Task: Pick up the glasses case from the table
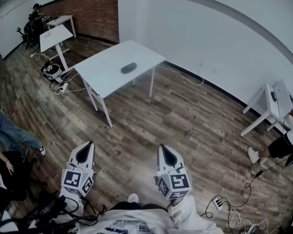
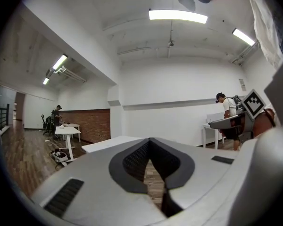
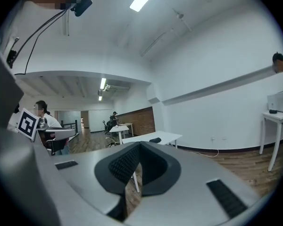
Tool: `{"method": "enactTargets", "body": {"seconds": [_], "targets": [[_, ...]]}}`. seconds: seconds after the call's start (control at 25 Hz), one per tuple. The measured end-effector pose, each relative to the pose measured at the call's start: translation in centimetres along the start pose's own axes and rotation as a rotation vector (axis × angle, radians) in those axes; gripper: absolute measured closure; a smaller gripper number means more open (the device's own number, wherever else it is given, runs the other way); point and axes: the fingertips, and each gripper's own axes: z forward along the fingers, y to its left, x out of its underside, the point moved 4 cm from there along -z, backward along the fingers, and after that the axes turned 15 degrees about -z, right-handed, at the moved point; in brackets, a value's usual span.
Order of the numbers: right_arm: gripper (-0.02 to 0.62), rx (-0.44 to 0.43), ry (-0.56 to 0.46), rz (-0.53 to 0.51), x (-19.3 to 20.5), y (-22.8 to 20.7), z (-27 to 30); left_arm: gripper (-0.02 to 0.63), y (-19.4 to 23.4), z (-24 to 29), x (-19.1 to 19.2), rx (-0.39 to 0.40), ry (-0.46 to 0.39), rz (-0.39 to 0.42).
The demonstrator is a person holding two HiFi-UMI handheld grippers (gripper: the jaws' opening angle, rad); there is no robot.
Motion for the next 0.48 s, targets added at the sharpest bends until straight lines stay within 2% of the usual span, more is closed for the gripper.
{"method": "enactTargets", "body": {"seconds": [0.28,0.48], "targets": [[0.597,-0.016,0.005,0.007,0.6,-1.7,6.8,0.578,3.8,5.9,-0.6,-0.027,-0.004,-0.018],[0.597,-0.032,-0.014,0.024,1.3,-4.7,14.9,0.578,6.3,12.7,-1.5,-0.043,-0.005,0.016]]}}
